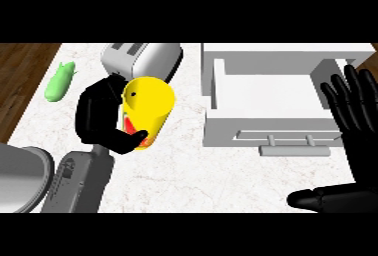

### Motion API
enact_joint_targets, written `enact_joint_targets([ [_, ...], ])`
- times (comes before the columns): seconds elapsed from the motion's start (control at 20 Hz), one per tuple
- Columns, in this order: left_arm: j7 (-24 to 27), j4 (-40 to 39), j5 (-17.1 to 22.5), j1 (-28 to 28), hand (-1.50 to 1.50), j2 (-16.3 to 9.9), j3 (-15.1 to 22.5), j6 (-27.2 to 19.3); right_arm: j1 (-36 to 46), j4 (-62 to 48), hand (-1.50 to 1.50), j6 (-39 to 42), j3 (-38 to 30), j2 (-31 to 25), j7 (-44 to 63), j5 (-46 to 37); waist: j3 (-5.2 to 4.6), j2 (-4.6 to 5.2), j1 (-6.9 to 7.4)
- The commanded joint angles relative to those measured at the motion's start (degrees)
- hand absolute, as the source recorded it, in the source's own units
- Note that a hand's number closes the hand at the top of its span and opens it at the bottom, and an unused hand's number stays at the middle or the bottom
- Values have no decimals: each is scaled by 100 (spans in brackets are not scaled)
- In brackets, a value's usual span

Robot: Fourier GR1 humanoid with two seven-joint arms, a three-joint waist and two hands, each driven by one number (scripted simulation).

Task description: Pick up the cup, place it into the drawer and close the drawer

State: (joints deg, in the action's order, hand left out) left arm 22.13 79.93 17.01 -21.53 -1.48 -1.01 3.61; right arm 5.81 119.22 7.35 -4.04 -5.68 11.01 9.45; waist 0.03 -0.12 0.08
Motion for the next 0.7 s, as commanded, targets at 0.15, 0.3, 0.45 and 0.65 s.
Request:
enact_joint_targets([
  [0.15,-1107,290,-60,-1225,150,12,-26,-655,-58,-139,-150,79,-151,-61,-196,20,-1,8,-41],
  [0.3,-1014,162,-350,-1378,150,142,368,-1125,-73,-238,-150,65,-45,-20,-283,-134,-1,11,-45],
  [0.45,-1056,-732,-446,-2147,150,124,83,-1154,-135,-308,-150,245,-184,-55,-468,135,-1,23,-78],
  [0.65,-1069,-1047,-557,-2648,150,145,289,-1528,-123,85,-150,144,-225,-119,37,257,-2,18,-79],
])
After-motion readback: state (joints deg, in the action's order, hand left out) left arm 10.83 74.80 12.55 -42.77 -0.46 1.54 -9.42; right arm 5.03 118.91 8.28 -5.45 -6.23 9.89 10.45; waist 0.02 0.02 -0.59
